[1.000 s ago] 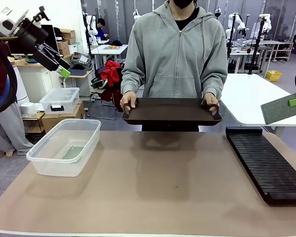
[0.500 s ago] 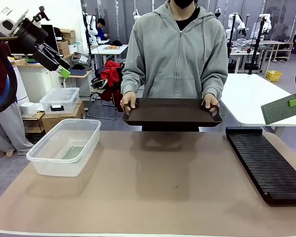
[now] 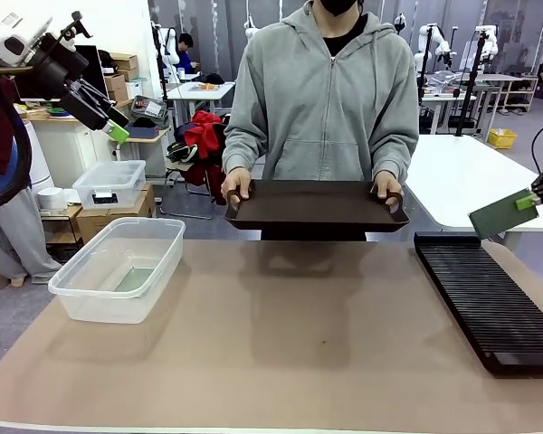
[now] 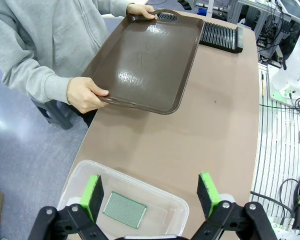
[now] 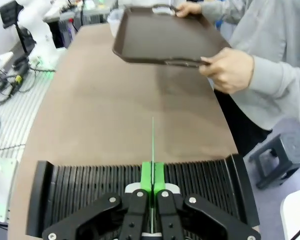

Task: Sort PCBs into racks and boxes based on the side picked up.
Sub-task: If the short side of the Blank PCB is picked up, insert it into the PCB Rack ; if the long side is picked up, place it in the Organizing box.

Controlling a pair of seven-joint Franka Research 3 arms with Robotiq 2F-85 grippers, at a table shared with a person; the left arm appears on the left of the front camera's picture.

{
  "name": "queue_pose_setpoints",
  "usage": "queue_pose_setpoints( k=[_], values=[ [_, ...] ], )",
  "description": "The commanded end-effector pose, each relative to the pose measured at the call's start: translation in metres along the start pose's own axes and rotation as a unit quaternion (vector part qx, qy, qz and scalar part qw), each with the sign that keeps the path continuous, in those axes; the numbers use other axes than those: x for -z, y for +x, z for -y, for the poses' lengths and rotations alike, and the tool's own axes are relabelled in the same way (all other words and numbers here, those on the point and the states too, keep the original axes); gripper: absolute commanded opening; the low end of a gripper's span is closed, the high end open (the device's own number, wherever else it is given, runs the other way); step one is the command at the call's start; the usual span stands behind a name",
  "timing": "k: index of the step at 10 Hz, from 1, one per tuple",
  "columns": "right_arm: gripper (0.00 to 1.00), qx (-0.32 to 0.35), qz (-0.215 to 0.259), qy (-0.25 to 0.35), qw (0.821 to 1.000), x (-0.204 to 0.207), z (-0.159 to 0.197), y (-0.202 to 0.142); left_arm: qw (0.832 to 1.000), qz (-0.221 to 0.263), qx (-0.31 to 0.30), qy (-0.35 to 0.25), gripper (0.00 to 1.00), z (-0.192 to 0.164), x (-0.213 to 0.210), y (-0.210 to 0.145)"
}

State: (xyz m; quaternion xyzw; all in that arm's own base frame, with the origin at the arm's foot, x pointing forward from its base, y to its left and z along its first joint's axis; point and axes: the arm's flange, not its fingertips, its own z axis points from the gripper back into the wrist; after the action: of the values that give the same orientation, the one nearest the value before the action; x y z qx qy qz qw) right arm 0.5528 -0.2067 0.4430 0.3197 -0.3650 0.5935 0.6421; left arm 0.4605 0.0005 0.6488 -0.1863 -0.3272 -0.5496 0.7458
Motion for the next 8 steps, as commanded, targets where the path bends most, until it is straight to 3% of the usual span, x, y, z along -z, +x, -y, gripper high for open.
queue_pose_setpoints(
  k=[1, 8],
  values=[
    [0.02, -0.015, -0.04, -0.012, 0.999, 0.02, 0.007, -0.015, 1.0, -0.001, -0.001, 0.0, 1.0, 0.0, 0.001, 0.0],
    [0.02, -0.023, -0.055, -0.011, 0.998, 0.048, 0.029, -0.046, 1.0, -0.001, -0.001, 0.0, 1.0, 0.0, 0.001, 0.0]
  ],
)
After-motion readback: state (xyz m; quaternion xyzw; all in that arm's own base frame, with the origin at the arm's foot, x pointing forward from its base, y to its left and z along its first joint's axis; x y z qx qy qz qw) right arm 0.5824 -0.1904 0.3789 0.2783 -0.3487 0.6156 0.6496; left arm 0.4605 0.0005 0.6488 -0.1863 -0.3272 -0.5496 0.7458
